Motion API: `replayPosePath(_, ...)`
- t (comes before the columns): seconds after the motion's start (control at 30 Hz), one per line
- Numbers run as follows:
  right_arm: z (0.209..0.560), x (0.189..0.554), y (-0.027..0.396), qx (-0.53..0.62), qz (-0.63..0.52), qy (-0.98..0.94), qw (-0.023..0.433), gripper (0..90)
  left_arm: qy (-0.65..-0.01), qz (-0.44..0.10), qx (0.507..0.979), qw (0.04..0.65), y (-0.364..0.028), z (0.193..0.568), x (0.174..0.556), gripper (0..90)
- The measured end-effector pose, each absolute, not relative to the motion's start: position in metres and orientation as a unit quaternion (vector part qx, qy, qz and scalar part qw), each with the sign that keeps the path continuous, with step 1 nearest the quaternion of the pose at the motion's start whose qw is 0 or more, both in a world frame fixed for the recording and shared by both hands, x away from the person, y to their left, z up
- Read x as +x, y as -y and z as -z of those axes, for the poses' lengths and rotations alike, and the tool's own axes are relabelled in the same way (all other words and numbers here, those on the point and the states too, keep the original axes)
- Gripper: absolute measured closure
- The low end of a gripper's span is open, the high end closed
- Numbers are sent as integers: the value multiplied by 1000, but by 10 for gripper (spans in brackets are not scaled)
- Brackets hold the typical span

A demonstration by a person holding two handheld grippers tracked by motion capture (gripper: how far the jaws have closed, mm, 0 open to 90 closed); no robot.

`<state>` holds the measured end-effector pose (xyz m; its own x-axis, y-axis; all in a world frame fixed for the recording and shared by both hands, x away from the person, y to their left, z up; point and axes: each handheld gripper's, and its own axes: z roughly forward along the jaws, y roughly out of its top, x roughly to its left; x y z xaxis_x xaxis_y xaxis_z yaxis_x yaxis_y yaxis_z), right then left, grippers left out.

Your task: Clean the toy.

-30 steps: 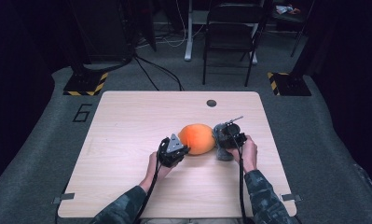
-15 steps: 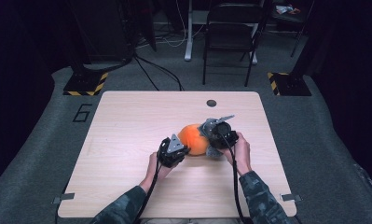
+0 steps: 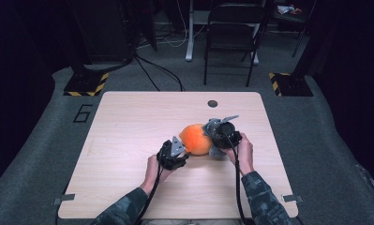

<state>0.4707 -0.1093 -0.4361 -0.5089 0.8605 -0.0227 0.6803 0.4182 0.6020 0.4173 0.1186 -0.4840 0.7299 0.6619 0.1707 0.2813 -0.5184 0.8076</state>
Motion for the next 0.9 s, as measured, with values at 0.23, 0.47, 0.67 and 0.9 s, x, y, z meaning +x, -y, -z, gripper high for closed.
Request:
replayPosePath(0.23,436,469,106,459,-265,-831,170,682,-278,-249,839,396,-106,495,421,628)
replayPosePath(0.47,433,469,106,462,-271,-828,166,681,-280,-233,832,419,-113,494,423,806)
replayPosePath(0.67,429,469,110,464,-274,-827,161,681,-272,-210,833,434,-117,482,422,827)
replayPosePath(0.9,422,467,111,463,-272,-828,160,681,-284,-186,819,462,-126,471,423,831)
